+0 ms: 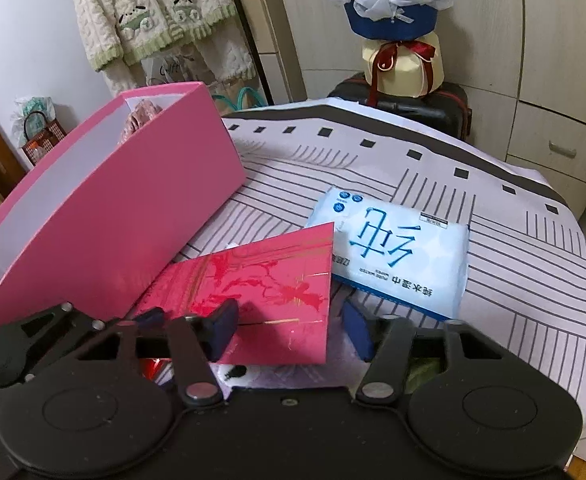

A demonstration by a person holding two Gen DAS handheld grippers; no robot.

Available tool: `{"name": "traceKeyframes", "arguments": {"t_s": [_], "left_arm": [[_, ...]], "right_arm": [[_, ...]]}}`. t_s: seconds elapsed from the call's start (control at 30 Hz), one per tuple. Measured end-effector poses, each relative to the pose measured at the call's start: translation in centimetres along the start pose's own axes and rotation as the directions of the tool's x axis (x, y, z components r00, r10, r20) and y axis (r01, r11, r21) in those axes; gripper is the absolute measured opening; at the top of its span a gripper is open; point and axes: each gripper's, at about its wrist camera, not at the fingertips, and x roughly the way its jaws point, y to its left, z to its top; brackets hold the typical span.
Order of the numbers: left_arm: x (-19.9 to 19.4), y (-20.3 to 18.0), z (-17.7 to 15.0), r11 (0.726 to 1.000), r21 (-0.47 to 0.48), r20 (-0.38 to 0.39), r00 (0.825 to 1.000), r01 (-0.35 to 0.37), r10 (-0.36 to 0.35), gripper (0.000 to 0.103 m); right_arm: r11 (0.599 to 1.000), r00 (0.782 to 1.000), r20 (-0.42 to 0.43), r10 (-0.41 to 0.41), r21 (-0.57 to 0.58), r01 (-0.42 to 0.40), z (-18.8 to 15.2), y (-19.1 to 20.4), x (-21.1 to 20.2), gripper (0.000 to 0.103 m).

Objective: Organize soft objects
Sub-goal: 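Lower the left gripper onto the red envelope and close on it, then lift the red envelope with the left gripper and drop it into the pink box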

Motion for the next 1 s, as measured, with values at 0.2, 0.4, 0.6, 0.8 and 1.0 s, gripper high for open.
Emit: {"name": "traceKeyframes", "arguments": {"t_s": [0.2, 0.4, 0.6, 0.8, 1.0], "left_arm": [[-0.2, -0.1, 0.0, 1.0, 0.014, 0.007, 1.0, -0.021, 0.021, 0.021], [-1.6, 0.3, -0.1, 1.0, -0.021, 0.041, 0.999, -0.02, 0.021, 0.015], [-3.3, 0.8, -0.4, 0.998, -0.052, 0.064, 0.998, 0.027, -0.024, 0.013], [-5.6, 0.7, -0.8, 0.996, -0.046, 0.101, 0.993, 0.071, -0.067, 0.012], [-7.8, 0.6, -0.9, 0.993, -0.044, 0.136, 0.985, 0.109, -0.102, 0.012]], "right_arm": [[1.0, 0.998, 0.058, 0.017, -0.011, -0.017, -0.3, 0.8, -2.3, 0.019], [0.998, 0.997, 0.062, 0.055, 0.038, -0.057, -0.6, 1.8, -5.0, 0.015], [0.996, 0.996, 0.07, 0.063, 0.052, -0.067, -1.8, 3.4, -7.5, 0.014], [0.997, 0.997, 0.068, 0.037, 0.064, -0.041, -3.1, 5.4, -10.2, 0.013], [0.999, 0.997, 0.076, 0.003, 0.043, -0.007, -4.5, 7.9, -13.0, 0.011]]}}
